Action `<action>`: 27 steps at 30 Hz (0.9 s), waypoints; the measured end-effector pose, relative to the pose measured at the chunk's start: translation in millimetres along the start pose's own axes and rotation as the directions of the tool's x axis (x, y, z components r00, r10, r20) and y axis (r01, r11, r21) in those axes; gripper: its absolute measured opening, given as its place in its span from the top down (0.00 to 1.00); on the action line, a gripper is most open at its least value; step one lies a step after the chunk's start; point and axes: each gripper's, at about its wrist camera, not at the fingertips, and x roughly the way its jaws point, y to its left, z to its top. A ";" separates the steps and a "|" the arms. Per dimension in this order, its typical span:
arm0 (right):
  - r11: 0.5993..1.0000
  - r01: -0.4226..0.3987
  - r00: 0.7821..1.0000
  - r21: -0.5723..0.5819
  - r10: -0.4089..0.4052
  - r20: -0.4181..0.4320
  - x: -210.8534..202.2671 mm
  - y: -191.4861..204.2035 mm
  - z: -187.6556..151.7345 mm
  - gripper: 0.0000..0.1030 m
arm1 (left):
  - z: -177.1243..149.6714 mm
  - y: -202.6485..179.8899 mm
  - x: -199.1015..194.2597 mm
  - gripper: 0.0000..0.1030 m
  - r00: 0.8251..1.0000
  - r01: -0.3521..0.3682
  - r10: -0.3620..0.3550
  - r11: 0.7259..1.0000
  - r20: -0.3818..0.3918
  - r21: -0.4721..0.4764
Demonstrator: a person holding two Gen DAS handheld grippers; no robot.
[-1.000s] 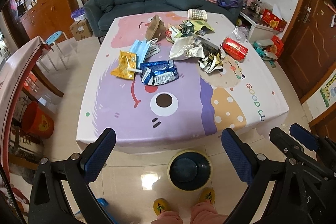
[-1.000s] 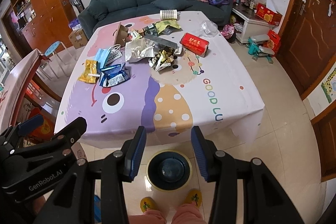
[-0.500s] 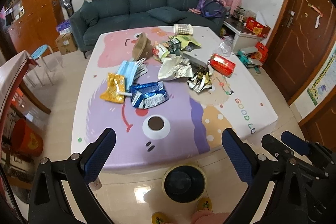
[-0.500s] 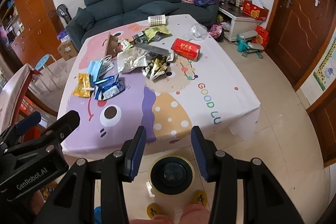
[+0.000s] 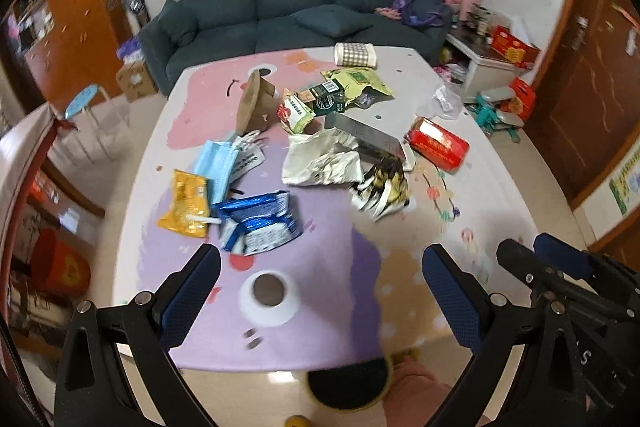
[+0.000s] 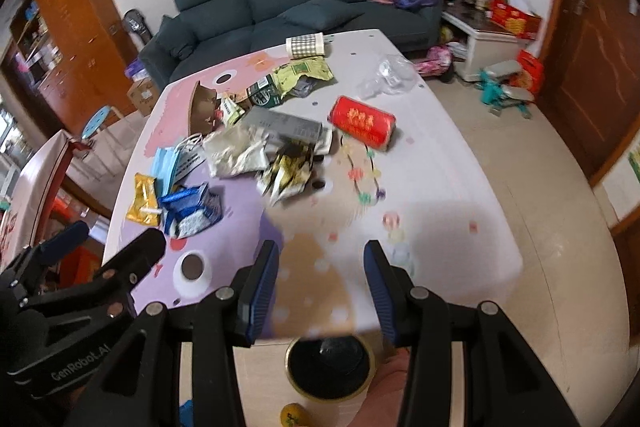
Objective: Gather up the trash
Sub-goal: 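Grasp the crumpled black-gold wrapper with the left tool while the right tool grasps the red box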
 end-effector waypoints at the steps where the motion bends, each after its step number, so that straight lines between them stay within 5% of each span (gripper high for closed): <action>1: 1.000 -0.016 1.000 -0.017 0.016 -0.008 6.9 -5.9 9.3 0.56 | 6.2 -6.6 10.0 0.03 1.000 -0.009 0.009 1.000 -0.022 -0.019; 13: 0.936 -0.175 0.980 -0.304 0.138 -0.142 101.0 -72.2 108.6 0.57 | 45.6 -50.1 107.6 0.03 0.968 -0.115 0.043 0.953 -0.248 -0.281; 19: 0.873 -0.187 0.977 -0.451 0.116 -0.180 157.0 -67.8 123.3 0.57 | 55.0 -53.8 143.2 0.03 0.944 -0.175 0.078 0.942 -0.319 -0.287; 27: 0.827 -0.242 0.961 -0.507 0.133 -0.241 200.8 -62.4 123.2 0.55 | 54.0 -56.8 182.6 0.03 0.923 -0.205 0.083 0.933 -0.375 -0.297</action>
